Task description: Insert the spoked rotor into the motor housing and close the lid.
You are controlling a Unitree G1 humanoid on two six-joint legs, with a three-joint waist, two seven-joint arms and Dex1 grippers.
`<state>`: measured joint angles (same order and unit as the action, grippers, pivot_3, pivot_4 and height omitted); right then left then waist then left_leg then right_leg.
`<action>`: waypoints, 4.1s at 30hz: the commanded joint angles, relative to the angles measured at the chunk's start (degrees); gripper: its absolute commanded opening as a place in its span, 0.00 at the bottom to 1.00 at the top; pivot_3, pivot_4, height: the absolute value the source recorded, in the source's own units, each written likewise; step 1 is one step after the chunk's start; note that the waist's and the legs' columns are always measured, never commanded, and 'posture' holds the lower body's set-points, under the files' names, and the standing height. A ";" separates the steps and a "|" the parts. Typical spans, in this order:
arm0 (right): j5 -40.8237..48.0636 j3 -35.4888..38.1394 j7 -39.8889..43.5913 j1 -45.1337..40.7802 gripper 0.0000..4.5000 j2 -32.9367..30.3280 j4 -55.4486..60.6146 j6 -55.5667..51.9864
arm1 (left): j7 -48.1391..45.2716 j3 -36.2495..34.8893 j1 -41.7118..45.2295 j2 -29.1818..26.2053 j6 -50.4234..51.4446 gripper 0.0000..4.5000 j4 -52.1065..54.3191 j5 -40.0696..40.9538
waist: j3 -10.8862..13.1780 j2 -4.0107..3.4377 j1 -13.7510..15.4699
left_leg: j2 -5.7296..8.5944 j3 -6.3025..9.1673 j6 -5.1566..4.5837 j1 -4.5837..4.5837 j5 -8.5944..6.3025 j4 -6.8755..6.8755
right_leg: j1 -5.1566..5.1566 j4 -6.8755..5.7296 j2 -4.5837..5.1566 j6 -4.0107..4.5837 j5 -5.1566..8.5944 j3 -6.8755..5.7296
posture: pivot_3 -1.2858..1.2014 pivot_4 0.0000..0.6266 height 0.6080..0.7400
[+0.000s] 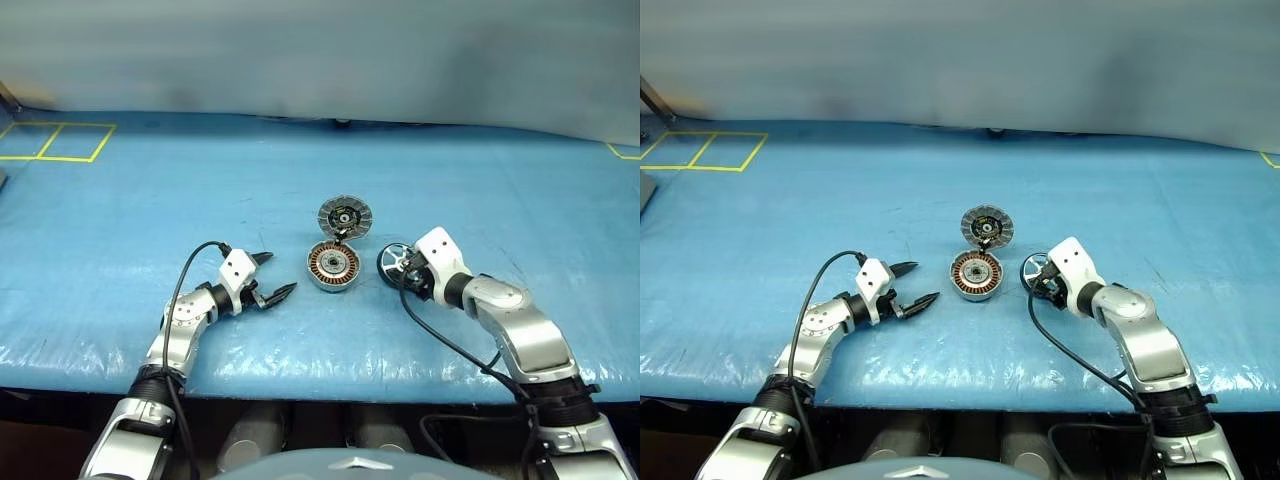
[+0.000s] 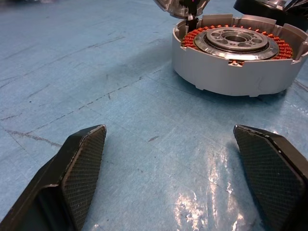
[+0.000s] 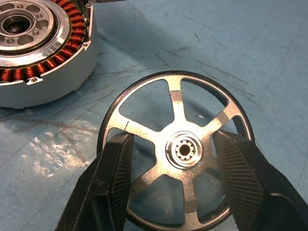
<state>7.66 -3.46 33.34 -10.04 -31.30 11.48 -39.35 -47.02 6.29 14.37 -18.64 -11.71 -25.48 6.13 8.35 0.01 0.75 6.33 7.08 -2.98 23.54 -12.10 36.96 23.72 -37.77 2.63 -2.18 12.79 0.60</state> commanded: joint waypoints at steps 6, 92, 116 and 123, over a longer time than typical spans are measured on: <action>0.64 -1.49 1.81 0.58 0.47 -0.08 0.71 -0.72 | -0.03 0.87 -0.93 -0.01 -0.44 1.00 -1.61 -0.99 | -0.04 -0.02 -0.05 | -0.01 0.00 0.00 -0.04 0.00 0.00 | 0.00 0.00 0.00 0.00 0.01 0.00 | 0.52 0.24 1.00; 10.59 -3.65 9.24 -5.55 0.57 7.01 -2.83 10.15 | -15.18 -0.23 1.40 2.34 -9.36 1.00 -3.79 6.92 | 0.03 -0.05 -0.04 | -0.02 0.01 -0.03 0.14 -0.09 -0.02 | 0.08 0.01 -0.02 0.06 0.08 0.00 | 0.52 0.24 1.00; 10.67 -1.16 0.66 -2.72 0.09 16.45 -1.20 13.04 | -13.06 -1.52 1.52 3.11 -12.05 1.00 -5.77 6.86 | 0.02 -0.06 -0.07 | -0.02 0.01 -0.01 -0.02 -0.09 -0.02 | 0.12 -0.01 -0.03 0.06 0.08 0.00 | 0.52 0.24 1.00; 8.99 3.83 -3.10 3.57 0.01 10.58 6.50 8.99 | -12.27 -2.16 1.45 3.40 -12.33 1.00 -5.98 7.01 | 0.03 -0.08 0.25 | 0.01 0.02 -0.02 0.08 -0.10 -0.01 | 0.23 0.01 -0.02 0.04 0.07 0.00 | 0.52 0.24 1.00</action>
<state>17.02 -1.33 30.80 -7.43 -19.19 15.70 -29.28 -59.64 4.85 15.62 -15.48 -23.04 -31.57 12.36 8.38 -0.07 1.01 6.34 7.10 -3.00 23.62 -12.21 36.95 23.94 -37.76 2.61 -2.14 12.87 0.60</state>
